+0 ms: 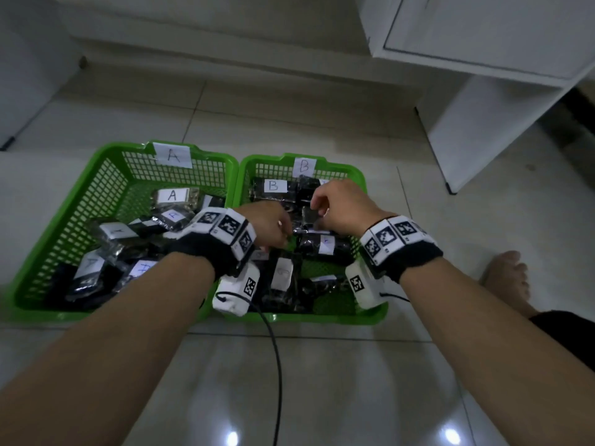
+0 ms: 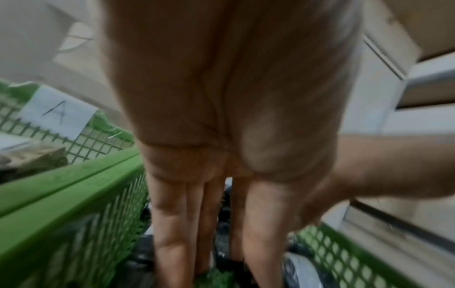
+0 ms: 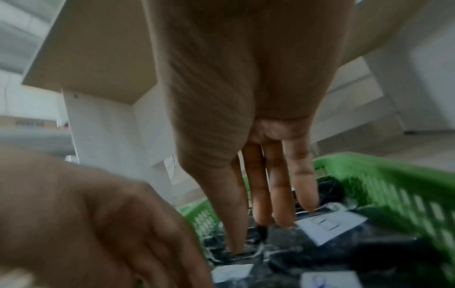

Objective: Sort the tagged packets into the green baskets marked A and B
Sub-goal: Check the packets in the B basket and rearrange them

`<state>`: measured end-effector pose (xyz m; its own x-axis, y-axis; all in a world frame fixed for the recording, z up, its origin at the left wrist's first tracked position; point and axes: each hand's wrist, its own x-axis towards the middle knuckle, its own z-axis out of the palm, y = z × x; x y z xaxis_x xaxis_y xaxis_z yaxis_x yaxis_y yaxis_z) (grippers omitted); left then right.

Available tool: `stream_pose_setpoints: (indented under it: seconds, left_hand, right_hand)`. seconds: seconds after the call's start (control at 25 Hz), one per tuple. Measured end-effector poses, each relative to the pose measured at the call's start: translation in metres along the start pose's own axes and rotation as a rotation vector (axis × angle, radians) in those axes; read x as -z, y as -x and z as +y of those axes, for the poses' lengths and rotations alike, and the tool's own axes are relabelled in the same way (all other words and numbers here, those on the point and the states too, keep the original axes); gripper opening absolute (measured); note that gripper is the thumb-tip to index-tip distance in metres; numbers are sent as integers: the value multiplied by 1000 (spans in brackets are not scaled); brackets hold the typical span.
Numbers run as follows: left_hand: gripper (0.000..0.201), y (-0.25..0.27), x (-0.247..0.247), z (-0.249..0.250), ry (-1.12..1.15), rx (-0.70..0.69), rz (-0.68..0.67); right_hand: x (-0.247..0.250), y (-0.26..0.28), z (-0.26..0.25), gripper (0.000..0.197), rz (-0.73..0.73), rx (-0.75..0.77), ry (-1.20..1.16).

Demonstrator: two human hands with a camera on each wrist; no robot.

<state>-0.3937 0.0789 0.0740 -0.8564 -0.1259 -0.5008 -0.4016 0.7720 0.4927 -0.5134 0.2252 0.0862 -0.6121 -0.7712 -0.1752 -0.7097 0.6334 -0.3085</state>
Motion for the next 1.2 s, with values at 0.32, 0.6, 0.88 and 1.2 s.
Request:
stream_pose_setpoints:
  seconds: [0.32, 0.6, 0.88, 1.2]
  left_hand:
    - [69, 11, -30, 3, -254, 37, -43]
    - [38, 16, -11, -4, 100, 168, -39]
    - [43, 27, 19, -7, 173, 206, 98]
    - [49, 28, 35, -26, 142, 173, 492]
  right_hand:
    - [-29, 54, -13, 23, -282, -135, -119]
    - [-23, 61, -12, 37, -364, -163, -553]
    - [-13, 46, -20, 76, -132, -29, -545]
    - [-16, -3, -32, 38, 178, 145, 29]
